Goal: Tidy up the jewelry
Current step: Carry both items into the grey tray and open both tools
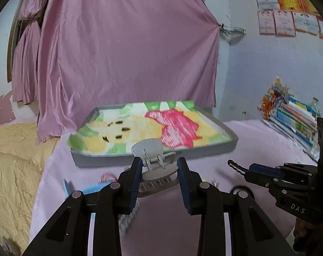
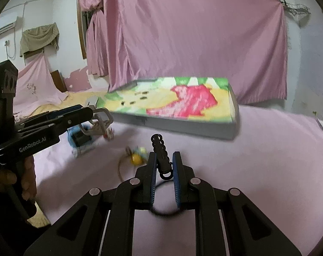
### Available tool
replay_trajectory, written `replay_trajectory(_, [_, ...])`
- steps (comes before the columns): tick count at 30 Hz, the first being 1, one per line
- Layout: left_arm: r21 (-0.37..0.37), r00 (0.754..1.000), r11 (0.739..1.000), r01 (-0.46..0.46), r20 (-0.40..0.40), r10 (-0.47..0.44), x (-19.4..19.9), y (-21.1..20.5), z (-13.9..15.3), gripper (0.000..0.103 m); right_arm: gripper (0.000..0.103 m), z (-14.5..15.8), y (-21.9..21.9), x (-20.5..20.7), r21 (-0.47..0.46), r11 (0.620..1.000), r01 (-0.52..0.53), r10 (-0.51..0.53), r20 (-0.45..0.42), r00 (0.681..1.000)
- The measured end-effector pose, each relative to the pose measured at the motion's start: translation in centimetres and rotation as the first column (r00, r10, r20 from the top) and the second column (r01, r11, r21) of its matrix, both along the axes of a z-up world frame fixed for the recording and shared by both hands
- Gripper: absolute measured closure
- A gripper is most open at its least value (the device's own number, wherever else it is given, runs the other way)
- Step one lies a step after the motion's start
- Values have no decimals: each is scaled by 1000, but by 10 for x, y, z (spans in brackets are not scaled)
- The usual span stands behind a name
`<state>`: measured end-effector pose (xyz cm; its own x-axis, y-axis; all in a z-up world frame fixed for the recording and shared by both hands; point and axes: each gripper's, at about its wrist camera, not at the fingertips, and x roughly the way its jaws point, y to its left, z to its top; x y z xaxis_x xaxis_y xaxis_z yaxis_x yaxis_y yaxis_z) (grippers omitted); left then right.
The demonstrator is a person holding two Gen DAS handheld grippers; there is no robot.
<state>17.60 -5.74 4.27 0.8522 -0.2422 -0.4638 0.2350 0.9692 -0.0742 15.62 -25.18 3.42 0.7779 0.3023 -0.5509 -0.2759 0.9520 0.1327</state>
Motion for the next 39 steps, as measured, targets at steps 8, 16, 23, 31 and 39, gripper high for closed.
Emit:
replay_trajectory(8, [-74, 998, 995, -61, -13, 60, 42, 24, 17, 71, 90, 19, 20, 65, 30, 997, -66, 66, 12, 998])
replay_trajectory(16, [-136, 982, 979, -150, -134, 132, 102, 58, 7, 71, 90, 3, 54, 127, 38, 996, -77, 80, -88, 993])
replay_trajectory(23, [-123, 950, 975, -187, -273, 148, 138, 64, -19, 71, 90, -14, 63, 150, 21, 998, -56, 59, -178, 982])
replay_trajectory(31, [-109, 950, 980, -168, -284, 132, 138, 62, -23, 69, 84, -25, 60, 162, 36, 999, -40, 48, -245, 968])
replay_trajectory(39, [-153, 960, 972, -181, -243, 141, 119, 68, -18, 34, 61, -10, 48, 140, 42, 999, 0, 8, -170, 985])
